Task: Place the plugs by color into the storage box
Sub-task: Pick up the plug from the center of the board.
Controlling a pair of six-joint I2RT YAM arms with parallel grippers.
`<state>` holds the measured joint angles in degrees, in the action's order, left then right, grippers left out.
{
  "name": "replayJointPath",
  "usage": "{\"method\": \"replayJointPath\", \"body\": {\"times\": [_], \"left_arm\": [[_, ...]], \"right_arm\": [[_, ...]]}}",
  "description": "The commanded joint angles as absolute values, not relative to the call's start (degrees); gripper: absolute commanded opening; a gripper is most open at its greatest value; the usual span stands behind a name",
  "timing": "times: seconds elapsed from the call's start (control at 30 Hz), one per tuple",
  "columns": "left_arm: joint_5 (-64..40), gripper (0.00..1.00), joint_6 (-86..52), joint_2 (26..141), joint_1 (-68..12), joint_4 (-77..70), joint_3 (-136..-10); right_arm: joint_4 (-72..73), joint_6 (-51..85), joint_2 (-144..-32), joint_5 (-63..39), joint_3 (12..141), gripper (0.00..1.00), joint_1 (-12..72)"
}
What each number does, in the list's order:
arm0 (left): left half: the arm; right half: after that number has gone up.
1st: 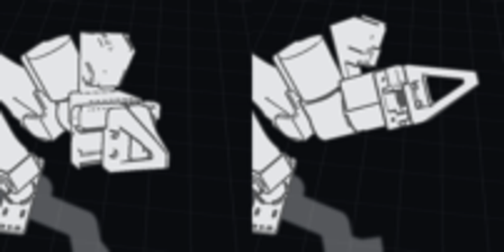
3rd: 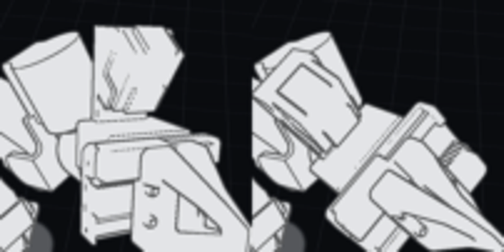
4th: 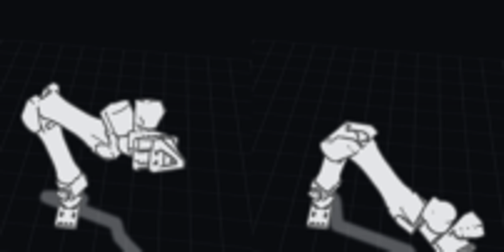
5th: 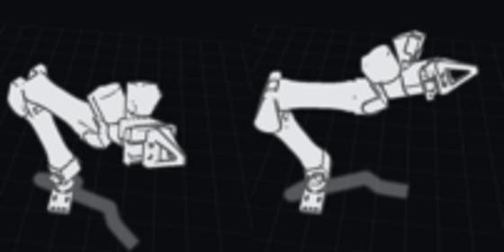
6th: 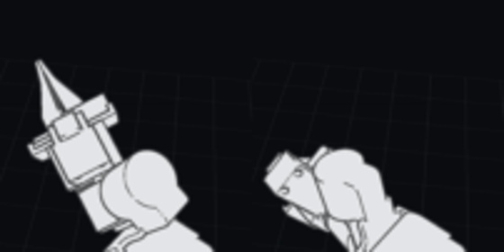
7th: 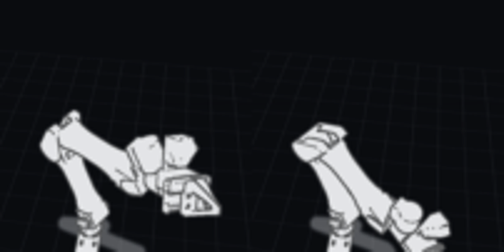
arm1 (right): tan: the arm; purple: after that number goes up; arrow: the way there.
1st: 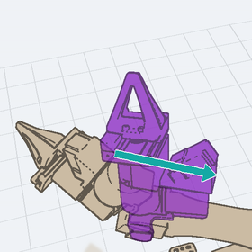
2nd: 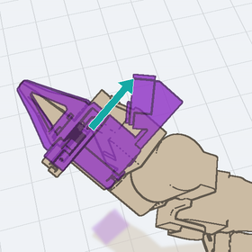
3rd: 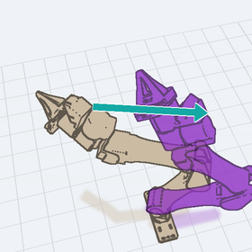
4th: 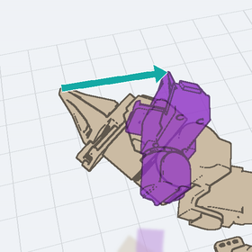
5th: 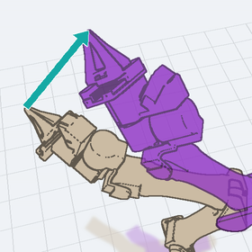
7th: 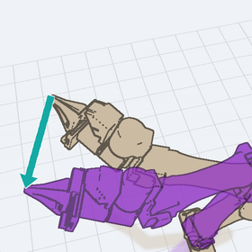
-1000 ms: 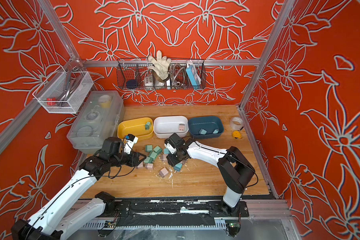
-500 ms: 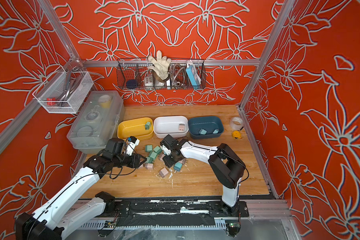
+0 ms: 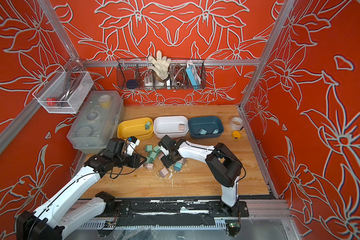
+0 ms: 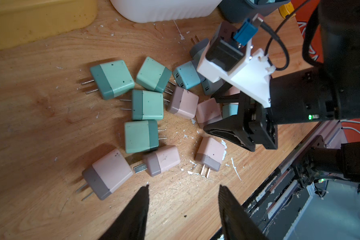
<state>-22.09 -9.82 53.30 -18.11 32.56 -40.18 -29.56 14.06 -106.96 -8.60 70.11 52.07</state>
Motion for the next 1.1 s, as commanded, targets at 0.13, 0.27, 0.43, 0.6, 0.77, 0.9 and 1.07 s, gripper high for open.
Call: {"method": "replayJointPath", "body": {"times": [0.13, 0.27, 0.43, 0.6, 0.77, 0.9, 1.07], "left_arm": [[-21.6, 0.55, -8.9, 53.5, -18.5, 33.0, -40.7], [-21.8, 0.54, -8.9, 53.8, -18.4, 33.0, -40.8], [-21.9, 0.54, -9.0, 53.8, -18.4, 33.0, -40.9], [-22.0, 0.55, -9.0, 53.7, -18.5, 33.0, -40.9], [-22.0, 0.55, -9.0, 53.5, -18.5, 32.9, -41.0], [-21.8, 0.55, -9.1, 52.8, -18.5, 32.9, -40.9], [-21.6, 0.55, -9.4, 51.9, -18.4, 32.5, -40.8]], "right_arm": [[-31.3, 14.4, -109.6, -6.7, 71.5, 0.68, 52.8], [-30.5, 14.6, -109.3, -7.6, 71.5, 0.66, 52.9], [-30.7, 14.3, -108.9, -7.8, 71.7, 0.61, 52.9], [-31.4, 14.1, -107.3, -7.2, 71.8, 0.56, 52.8], [-31.5, 14.0, -105.2, -7.3, 71.6, 0.51, 52.9], [-31.7, 13.6, -103.3, -7.9, 71.5, 0.50, 52.9], [-33.3, 11.7, -100.8, -7.9, 72.5, 0.48, 52.7]]}}
